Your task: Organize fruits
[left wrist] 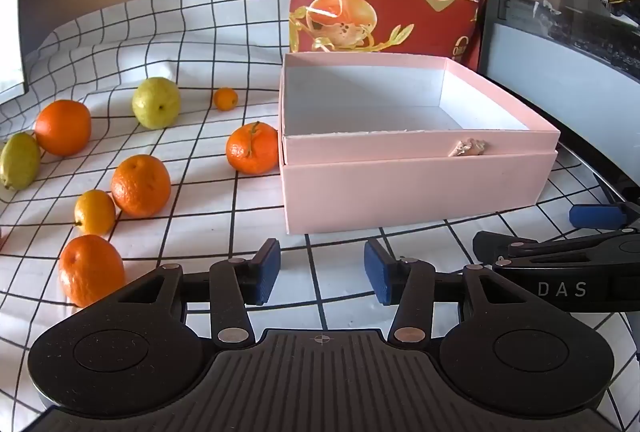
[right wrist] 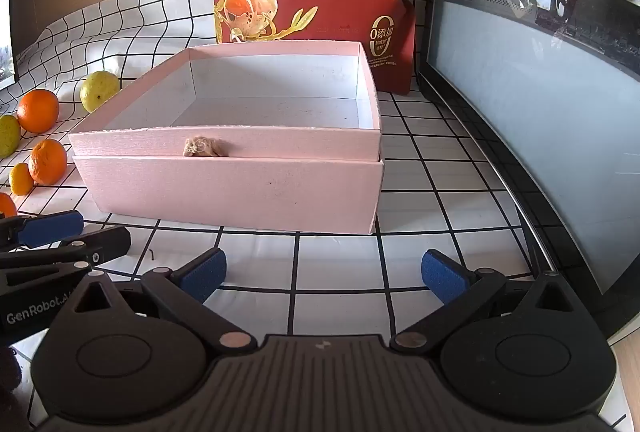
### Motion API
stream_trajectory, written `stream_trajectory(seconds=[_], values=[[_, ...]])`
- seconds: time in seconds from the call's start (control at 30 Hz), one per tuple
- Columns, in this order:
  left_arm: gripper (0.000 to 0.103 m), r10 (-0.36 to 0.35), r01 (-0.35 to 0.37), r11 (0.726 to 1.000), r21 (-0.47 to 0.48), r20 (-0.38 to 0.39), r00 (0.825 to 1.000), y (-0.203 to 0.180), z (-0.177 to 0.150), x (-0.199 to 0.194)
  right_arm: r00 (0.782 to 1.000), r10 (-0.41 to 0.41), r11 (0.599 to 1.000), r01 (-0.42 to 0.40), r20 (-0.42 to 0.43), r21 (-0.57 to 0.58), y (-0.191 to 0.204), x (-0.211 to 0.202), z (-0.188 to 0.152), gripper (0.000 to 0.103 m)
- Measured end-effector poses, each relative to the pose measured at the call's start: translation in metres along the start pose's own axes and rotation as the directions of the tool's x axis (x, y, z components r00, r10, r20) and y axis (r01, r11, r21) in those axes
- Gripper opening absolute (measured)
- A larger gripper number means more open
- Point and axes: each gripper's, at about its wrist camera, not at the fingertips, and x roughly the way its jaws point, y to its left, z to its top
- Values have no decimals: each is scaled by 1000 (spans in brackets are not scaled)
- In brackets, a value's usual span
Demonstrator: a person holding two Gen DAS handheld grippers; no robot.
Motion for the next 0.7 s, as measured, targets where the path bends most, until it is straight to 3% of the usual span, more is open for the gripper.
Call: stream_trajectory(seconds=[0.7], values=[[51,-13,13,1000,-24,-4,1000,1,0,-1,1000,1,1000,-1,-1,1,0,0,0,103]])
